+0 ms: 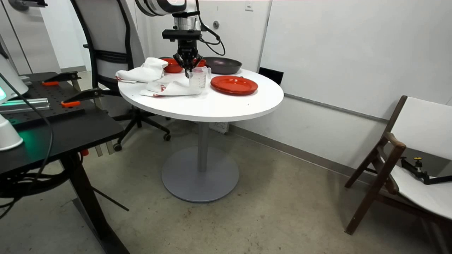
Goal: Move the jar to the right
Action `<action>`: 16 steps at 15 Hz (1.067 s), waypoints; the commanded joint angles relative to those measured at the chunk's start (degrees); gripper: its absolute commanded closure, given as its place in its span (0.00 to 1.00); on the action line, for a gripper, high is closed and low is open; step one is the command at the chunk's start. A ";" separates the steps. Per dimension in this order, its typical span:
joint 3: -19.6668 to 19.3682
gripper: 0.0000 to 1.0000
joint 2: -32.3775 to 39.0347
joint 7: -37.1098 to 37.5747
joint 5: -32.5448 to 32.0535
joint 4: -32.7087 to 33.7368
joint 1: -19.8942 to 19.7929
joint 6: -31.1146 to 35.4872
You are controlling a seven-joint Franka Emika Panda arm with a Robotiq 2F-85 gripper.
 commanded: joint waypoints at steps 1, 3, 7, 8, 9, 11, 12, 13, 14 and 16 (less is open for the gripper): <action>-1.86 0.99 0.38 0.56 -2.55 0.72 0.04 -1.60; -2.78 0.99 -0.07 1.80 -2.73 0.28 0.21 -1.68; -2.92 0.99 0.01 4.02 -2.19 -0.37 0.75 -2.11; -2.65 0.99 0.15 4.61 -1.90 -0.70 0.84 -1.99; -2.46 0.99 0.32 5.44 -1.78 -1.08 1.06 -1.82; -1.99 0.99 1.11 6.26 -1.92 -1.68 1.38 -1.87; -1.69 0.99 1.61 6.36 -1.83 -2.02 1.40 -1.75; -1.51 0.99 2.05 6.44 -1.85 -2.20 1.47 -1.76; -1.44 0.99 2.44 6.41 -1.97 -2.47 1.56 -1.75; -1.30 0.99 3.19 6.38 -1.90 -2.82 1.55 -1.76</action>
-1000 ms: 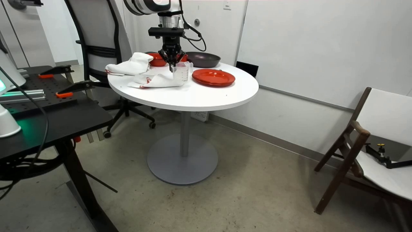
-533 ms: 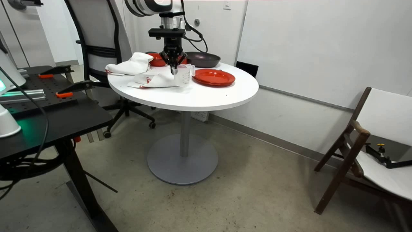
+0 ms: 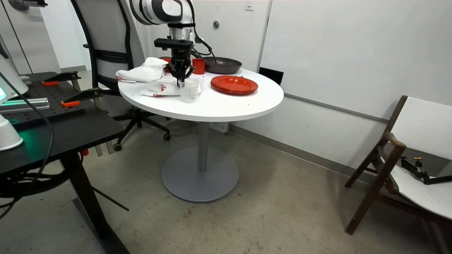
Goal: Move the jar to the right
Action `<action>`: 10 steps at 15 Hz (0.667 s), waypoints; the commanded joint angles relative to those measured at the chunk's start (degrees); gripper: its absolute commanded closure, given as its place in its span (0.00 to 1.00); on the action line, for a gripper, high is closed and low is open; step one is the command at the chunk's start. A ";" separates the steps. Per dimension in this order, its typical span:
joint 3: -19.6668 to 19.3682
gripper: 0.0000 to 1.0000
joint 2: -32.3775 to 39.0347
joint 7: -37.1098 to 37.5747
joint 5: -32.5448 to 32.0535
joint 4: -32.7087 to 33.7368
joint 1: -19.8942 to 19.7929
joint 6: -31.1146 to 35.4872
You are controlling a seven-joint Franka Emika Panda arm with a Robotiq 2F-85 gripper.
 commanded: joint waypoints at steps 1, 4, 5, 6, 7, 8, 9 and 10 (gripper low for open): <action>0.25 0.99 0.97 1.31 -0.83 -0.56 0.08 -0.57; 0.54 0.99 0.48 1.08 -0.46 -0.65 -0.26 -0.44; 0.57 0.99 0.37 1.06 -0.39 -0.71 -0.32 -0.40; 0.75 0.99 0.27 0.88 -0.17 -0.76 -0.52 -0.45; 1.17 0.99 0.08 0.28 0.20 -0.94 -0.96 -0.28; 1.50 0.71 -0.26 -0.01 0.55 -1.05 -1.29 -0.46; 1.66 0.71 -0.47 -0.12 0.72 -1.12 -1.52 -0.47; 1.76 0.66 -1.14 -0.25 0.79 -1.40 -1.73 -0.62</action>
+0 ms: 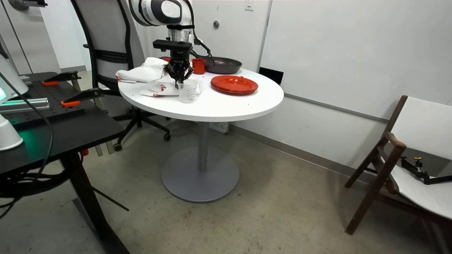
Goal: Move the jar to the right
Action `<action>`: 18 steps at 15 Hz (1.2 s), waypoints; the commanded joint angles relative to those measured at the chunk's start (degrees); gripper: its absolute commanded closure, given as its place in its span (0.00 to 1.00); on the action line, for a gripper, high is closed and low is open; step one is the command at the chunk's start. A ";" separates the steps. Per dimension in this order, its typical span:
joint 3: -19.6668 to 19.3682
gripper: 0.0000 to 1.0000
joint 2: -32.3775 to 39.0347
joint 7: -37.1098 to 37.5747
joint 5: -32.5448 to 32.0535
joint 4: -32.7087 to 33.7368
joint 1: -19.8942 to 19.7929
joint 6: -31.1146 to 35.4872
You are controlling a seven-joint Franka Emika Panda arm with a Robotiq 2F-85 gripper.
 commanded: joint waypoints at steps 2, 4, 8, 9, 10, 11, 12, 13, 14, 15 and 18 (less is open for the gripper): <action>1.18 0.51 -2.71 -0.47 0.74 -1.61 -1.71 -0.66; 1.40 0.36 -4.57 -0.82 1.50 -2.24 -2.68 -0.51; 2.64 0.07 -9.96 -1.98 4.71 -3.79 -5.08 -0.43; 3.04 0.02 -11.46 -2.29 5.94 -4.24 -5.50 -0.37; 3.79 0.00 -13.39 -2.59 7.71 -4.94 -5.84 -0.07; 4.38 0.00 -15.18 -2.71 9.31 -5.54 -5.80 -0.11; 5.48 0.00 -17.72 -3.00 11.63 -6.77 -5.61 0.07; 6.44 0.00 -19.99 -3.27 14.00 -7.99 -5.18 0.40; 8.22 0.00 -22.73 -4.02 17.66 -9.75 -4.69 0.42; 10.03 0.00 -25.48 -5.24 21.82 -11.61 -4.03 0.46; 12.94 0.00 -32.96 -10.59 31.55 -15.75 0.64 -1.12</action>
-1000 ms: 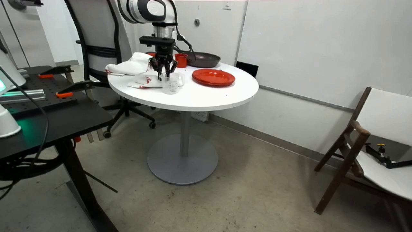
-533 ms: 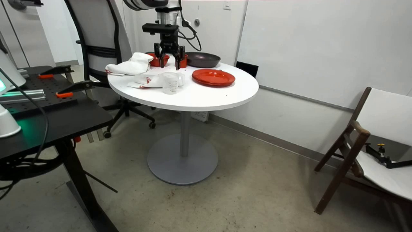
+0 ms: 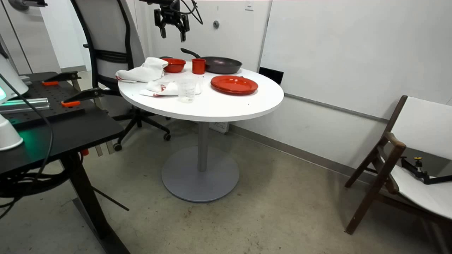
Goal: Move the jar to the right
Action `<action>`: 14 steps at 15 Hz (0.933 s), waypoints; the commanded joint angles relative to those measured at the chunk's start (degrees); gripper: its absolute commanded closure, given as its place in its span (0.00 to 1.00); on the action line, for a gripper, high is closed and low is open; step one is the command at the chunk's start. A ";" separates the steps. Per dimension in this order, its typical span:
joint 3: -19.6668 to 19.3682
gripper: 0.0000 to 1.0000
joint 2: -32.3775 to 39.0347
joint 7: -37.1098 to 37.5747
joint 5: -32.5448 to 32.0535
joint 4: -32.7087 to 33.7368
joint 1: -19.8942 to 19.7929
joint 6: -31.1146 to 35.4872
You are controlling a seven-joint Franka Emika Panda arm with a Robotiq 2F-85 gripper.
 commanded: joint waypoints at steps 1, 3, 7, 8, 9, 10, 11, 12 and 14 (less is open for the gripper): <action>1.74 0.00 -11.73 -5.60 8.99 -7.65 6.22 -2.20; 0.44 0.00 -16.53 -4.08 7.30 -9.73 10.64 -4.88; -2.12 0.00 -24.34 -2.43 6.35 -12.08 17.61 -7.79; -2.62 0.00 -25.93 -2.00 5.79 -12.39 18.89 -8.39; -3.07 0.00 -27.27 -1.49 5.15 -12.70 19.97 -9.01; -3.60 0.00 -28.41 -1.41 5.03 -13.00 21.05 -9.30; -3.99 0.00 -29.33 -1.24 4.72 -13.28 21.94 -9.86; -4.40 0.00 -30.12 -1.14 4.52 -13.52 22.70 -10.24; -5.24 0.00 -31.41 -0.84 4.64 -14.08 23.95 -10.81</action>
